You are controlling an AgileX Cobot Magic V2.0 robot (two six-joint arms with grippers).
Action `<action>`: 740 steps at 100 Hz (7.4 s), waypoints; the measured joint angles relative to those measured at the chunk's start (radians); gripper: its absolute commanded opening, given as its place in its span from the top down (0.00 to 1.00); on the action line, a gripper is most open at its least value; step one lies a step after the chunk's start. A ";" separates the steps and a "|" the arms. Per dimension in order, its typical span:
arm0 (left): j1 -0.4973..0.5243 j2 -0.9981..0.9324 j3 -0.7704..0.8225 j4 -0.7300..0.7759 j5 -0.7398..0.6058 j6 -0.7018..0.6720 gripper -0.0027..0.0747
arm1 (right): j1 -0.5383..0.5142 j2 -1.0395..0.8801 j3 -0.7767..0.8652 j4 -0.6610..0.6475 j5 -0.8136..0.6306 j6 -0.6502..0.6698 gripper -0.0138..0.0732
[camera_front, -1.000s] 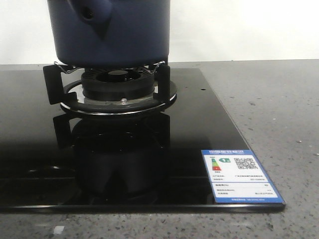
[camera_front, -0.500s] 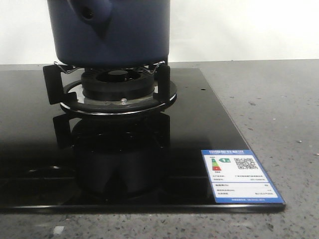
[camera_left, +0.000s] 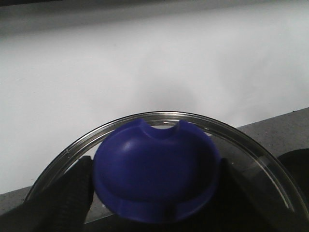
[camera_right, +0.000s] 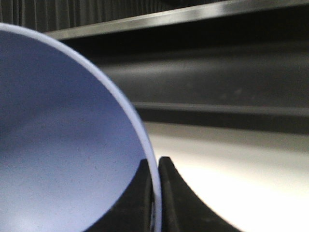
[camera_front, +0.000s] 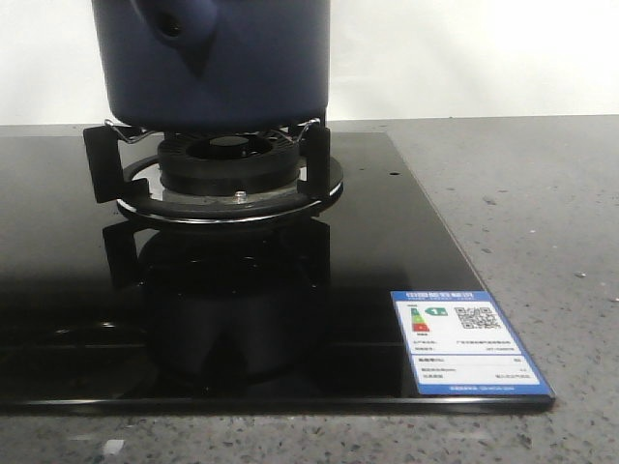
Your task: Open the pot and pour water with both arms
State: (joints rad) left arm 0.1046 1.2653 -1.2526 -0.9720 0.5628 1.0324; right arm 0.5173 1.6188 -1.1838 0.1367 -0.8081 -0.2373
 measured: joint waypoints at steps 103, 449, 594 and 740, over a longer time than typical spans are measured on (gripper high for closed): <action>0.000 0.000 0.000 -0.059 0.030 0.025 0.47 | 0.000 -0.048 -0.028 -0.032 0.157 0.004 0.91; -0.342 0.229 -0.064 -0.171 0.210 0.411 0.23 | -0.739 -0.286 -0.271 0.056 1.924 0.030 0.29; -0.161 -0.640 0.679 -0.489 -0.342 0.502 0.99 | -0.445 -1.097 0.650 0.717 1.004 -0.584 0.91; -0.169 -0.943 0.916 -0.382 -0.397 0.298 0.99 | -0.445 -1.344 0.893 0.723 0.944 -0.591 0.91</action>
State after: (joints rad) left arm -0.0648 0.3222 -0.3361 -1.3542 0.1653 1.3302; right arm 0.0725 0.2752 -0.2910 0.8598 0.1362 -0.8287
